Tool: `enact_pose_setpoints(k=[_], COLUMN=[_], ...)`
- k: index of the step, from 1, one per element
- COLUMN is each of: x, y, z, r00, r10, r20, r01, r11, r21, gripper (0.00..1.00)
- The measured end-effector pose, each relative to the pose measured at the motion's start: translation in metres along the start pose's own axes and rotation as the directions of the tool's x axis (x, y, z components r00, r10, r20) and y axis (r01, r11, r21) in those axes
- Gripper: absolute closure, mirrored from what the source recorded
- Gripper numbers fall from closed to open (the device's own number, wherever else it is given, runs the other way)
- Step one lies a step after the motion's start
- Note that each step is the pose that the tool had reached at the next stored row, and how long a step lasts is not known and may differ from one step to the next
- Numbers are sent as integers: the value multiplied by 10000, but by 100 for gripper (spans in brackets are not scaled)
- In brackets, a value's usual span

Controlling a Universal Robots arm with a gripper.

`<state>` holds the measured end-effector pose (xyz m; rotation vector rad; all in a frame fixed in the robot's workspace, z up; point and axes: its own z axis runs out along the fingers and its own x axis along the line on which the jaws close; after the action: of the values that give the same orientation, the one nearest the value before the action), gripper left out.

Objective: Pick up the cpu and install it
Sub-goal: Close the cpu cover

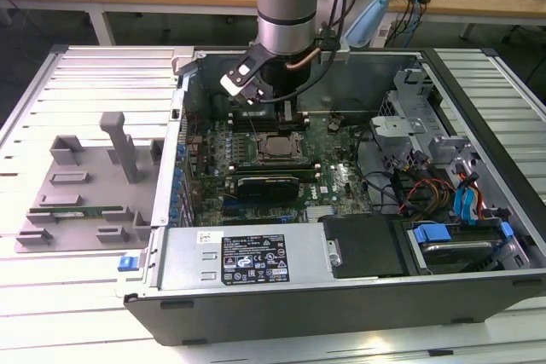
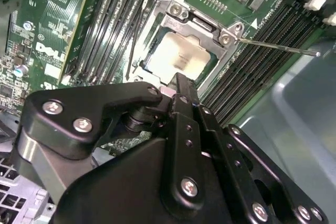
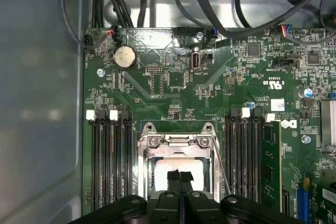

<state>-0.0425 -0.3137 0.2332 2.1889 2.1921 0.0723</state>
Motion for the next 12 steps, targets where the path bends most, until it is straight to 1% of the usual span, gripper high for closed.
enact_pose_setpoints(k=[1,2,3,4,5,6,7,8,9,10,11,12], x=[0,0,0,0,0,0,0,0,0,0,0,0], y=[0,0,0,0,0,0,0,0,0,0,0,0], z=[1,2,3,4,5,6,6,6,6,7,7,7], r00=[9988,9943,9892,9832,9748,9612,9535,9475,9337,9229,9105,8953], r10=[-495,-1065,-1464,-1825,-2230,-2757,-3012,-3195,-3579,-3847,-4132,-4452], r20=[-27,-51,-65,-80,-97,-117,-125,-131,-142,-150,-157,-163], r01=[495,1065,1464,1825,2230,2757,3012,3195,3579,3847,4132,4452], r11=[9988,9943,9892,9832,9748,9612,9535,9476,9338,9230,9106,8954], r21=[0,0,0,-2,-4,-7,-10,-11,-14,-16,-18,-21], gripper=[89,89,89,89,89,89,89,89,89,89,89,89])
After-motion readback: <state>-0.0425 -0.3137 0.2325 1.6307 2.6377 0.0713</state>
